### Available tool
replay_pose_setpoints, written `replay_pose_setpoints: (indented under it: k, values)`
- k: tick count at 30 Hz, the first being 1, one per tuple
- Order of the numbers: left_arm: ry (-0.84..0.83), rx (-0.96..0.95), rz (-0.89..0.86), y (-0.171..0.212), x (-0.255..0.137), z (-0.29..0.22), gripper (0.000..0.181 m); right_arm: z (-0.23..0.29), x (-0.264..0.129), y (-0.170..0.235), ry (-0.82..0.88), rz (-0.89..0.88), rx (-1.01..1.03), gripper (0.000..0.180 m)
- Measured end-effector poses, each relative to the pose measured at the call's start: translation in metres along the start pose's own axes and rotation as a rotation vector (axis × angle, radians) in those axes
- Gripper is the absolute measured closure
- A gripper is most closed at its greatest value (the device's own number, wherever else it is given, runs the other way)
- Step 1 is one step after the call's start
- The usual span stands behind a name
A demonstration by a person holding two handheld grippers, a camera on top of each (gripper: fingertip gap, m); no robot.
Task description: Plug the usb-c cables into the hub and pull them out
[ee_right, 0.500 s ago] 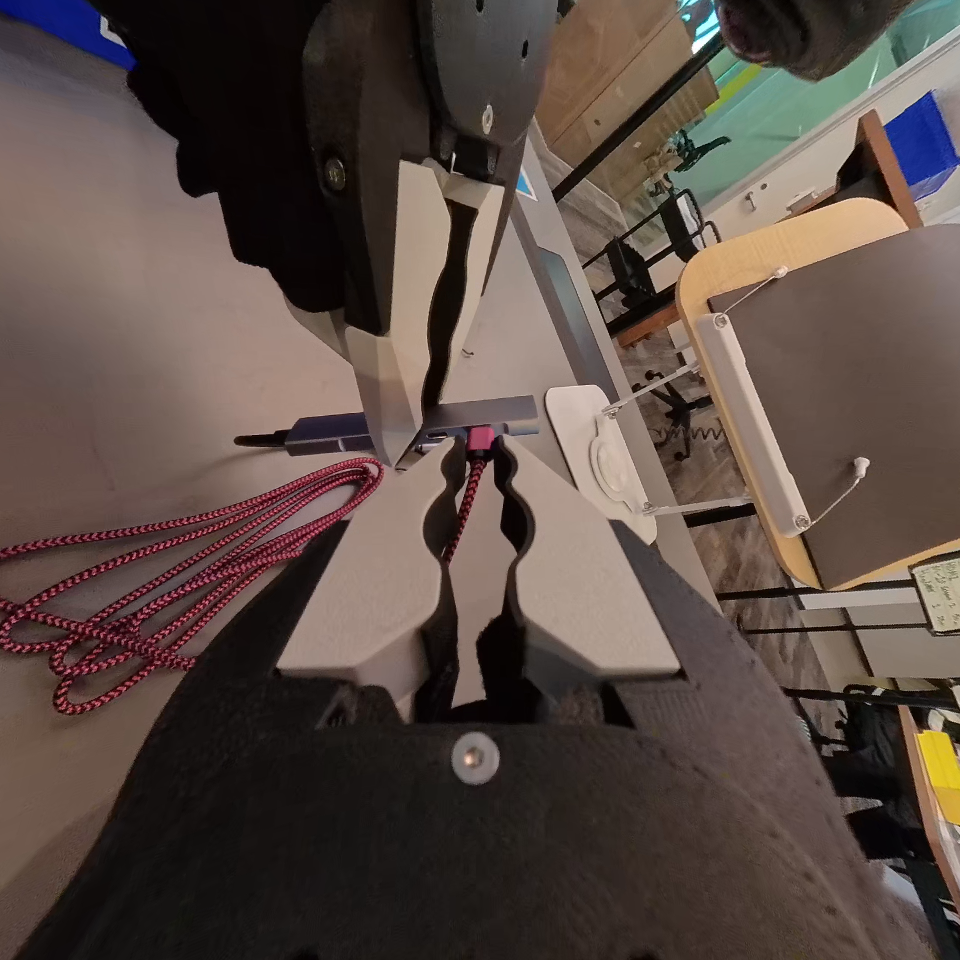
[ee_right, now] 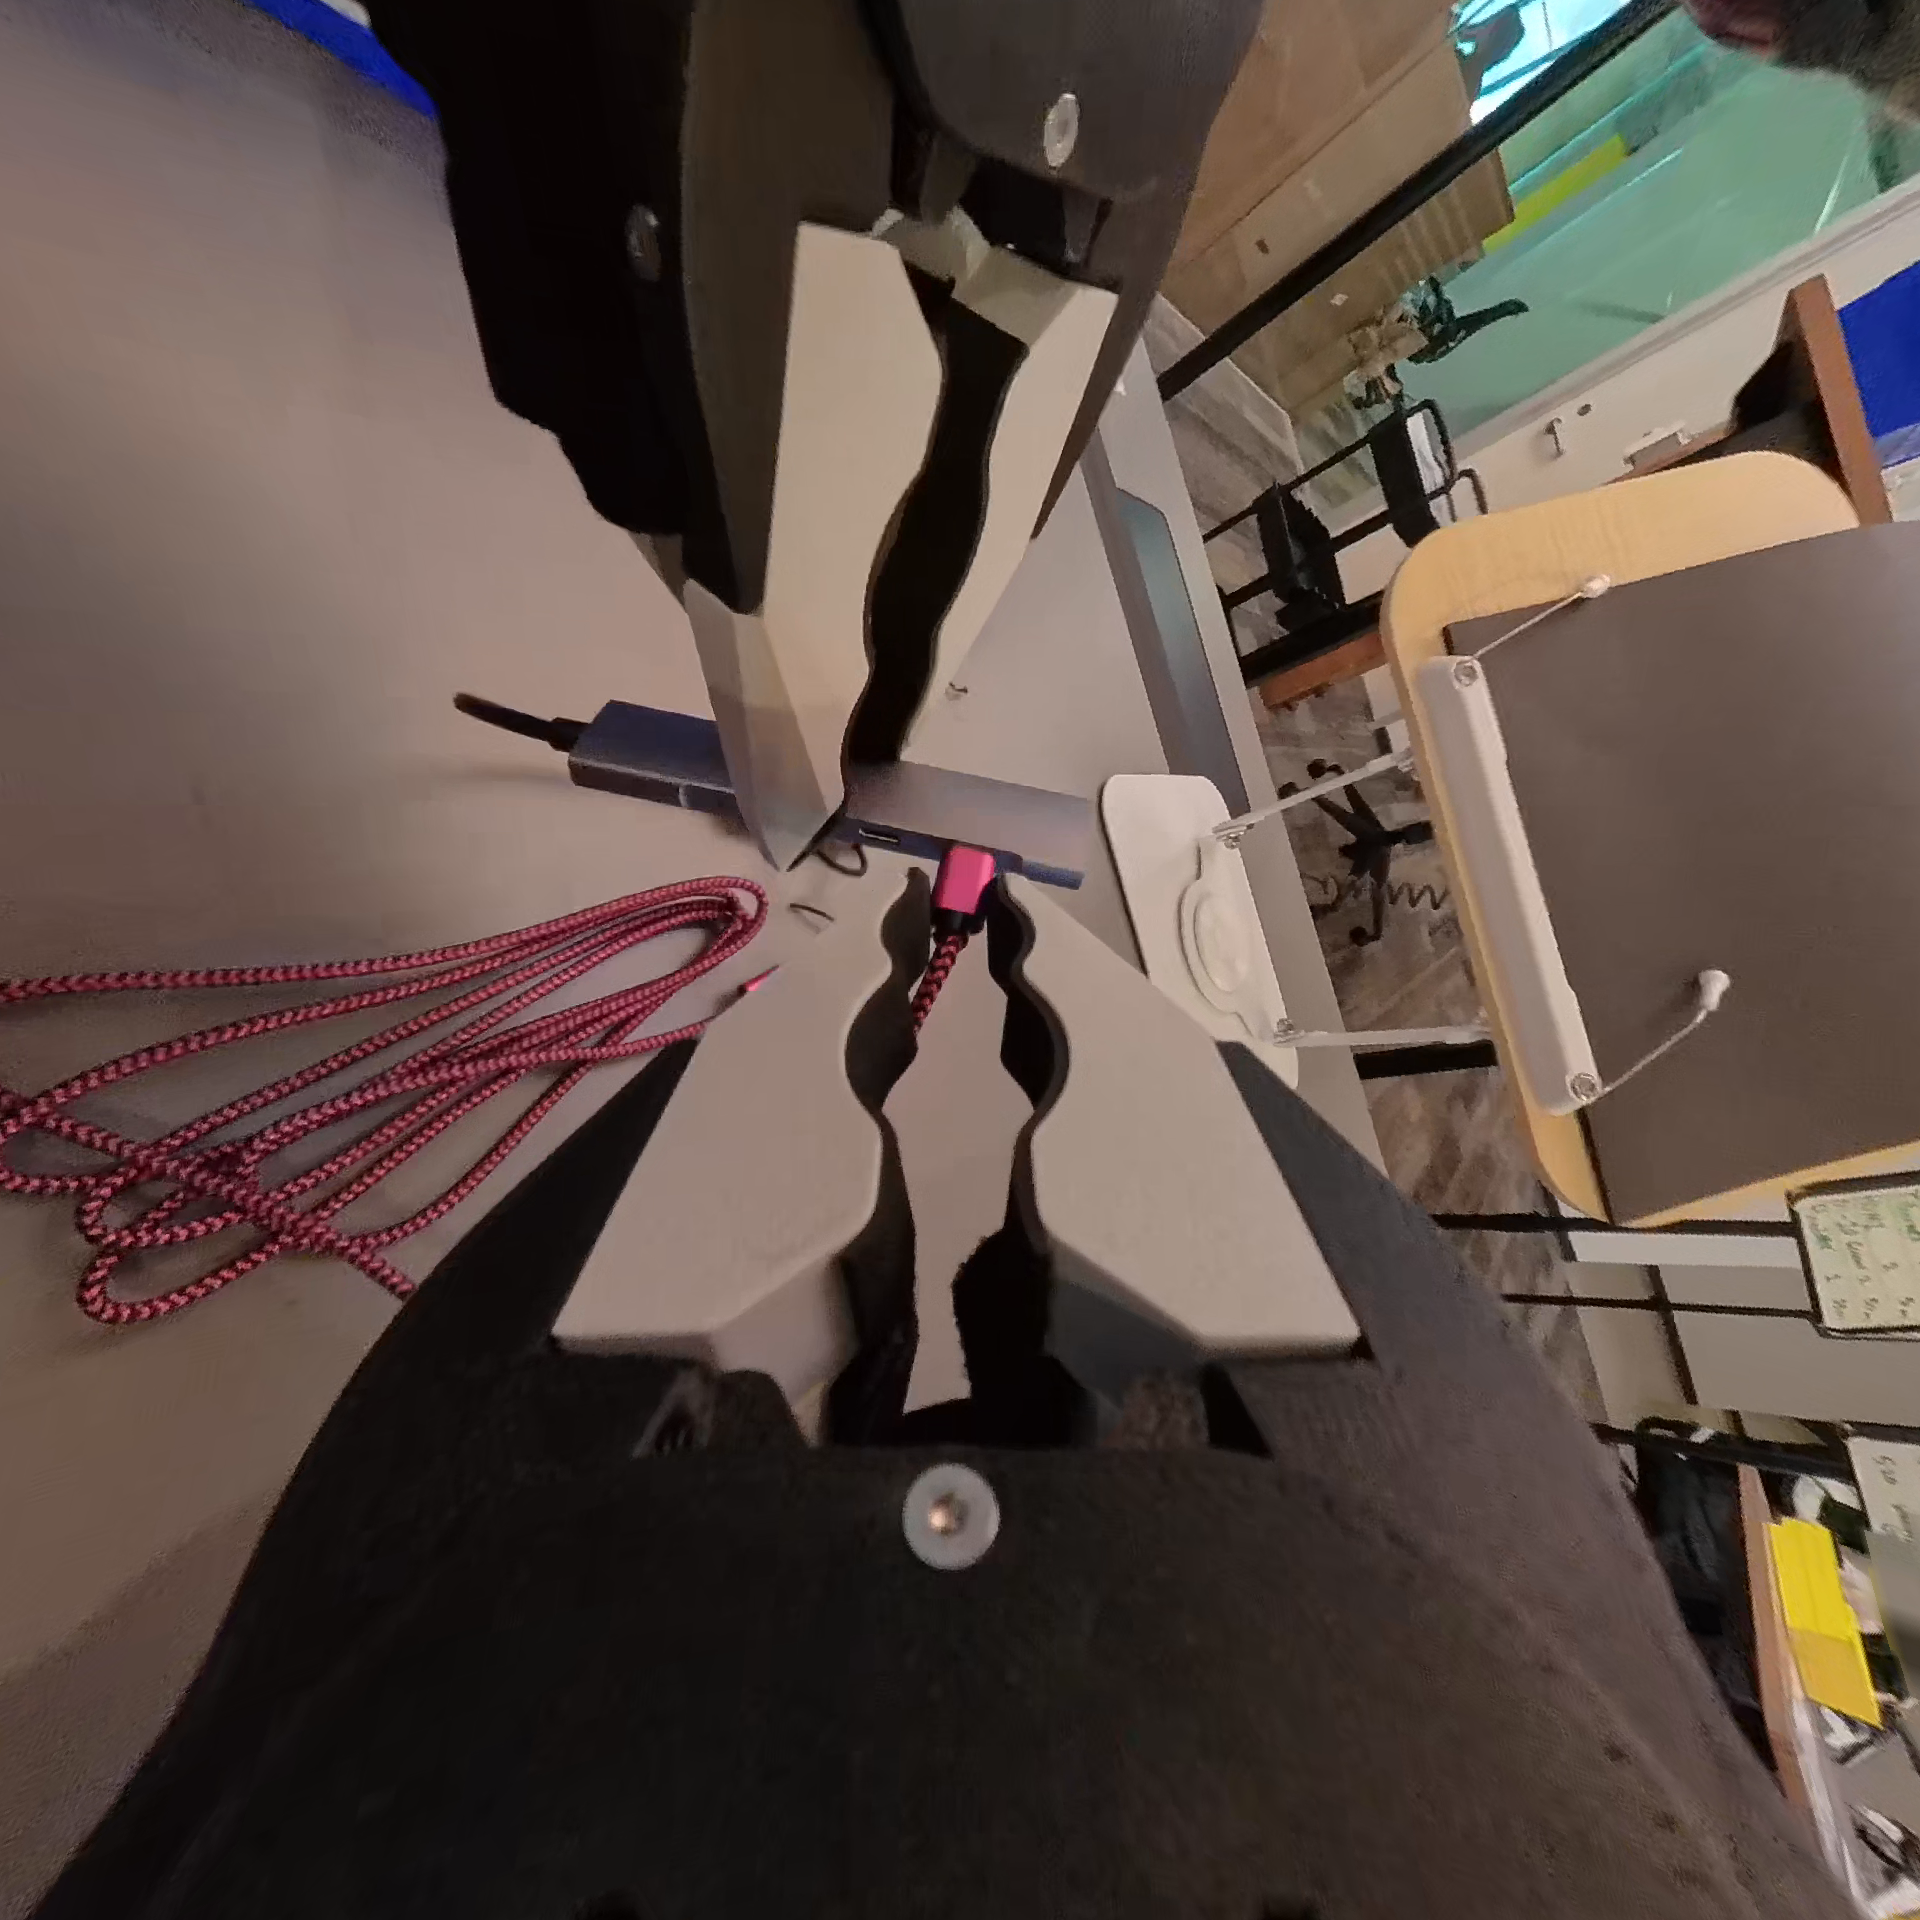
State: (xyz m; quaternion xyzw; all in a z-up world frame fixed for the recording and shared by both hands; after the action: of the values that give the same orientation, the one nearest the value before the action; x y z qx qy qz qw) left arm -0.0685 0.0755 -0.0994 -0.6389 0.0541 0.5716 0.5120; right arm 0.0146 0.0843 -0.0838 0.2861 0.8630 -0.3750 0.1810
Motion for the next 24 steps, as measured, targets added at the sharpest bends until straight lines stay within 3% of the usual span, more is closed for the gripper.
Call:
replay_pose_setpoints:
  k: [14,19,24]
  values:
    - [-0.071,-0.041,-0.082,-0.002,-0.009,0.006,0.158,-0.011,-0.001,-0.009,0.027,-0.136,0.07,0.171]
    - [-0.013,-0.108,-0.197,-0.007,-0.024,0.003,0.155,-0.017,-0.017,-0.008,0.016,-0.296,0.182,0.171]
    - [0.067,-0.172,-0.217,-0.008,-0.018,-0.002,0.144,-0.014,-0.019,-0.01,0.01,-0.329,0.196,0.171]
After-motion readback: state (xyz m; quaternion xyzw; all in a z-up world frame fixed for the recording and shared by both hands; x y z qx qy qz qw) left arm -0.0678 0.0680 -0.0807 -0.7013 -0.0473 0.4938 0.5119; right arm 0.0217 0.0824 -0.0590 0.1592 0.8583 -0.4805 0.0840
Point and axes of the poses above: each gripper's, where its closed fingertips meet, x out along the fingers, y out of its underside, z = x × y across the jaws, the point moved 6 cm from there along -x, back along the fingers, and after that the axes turned 7 degrees about -y, right-handed, at the moved point
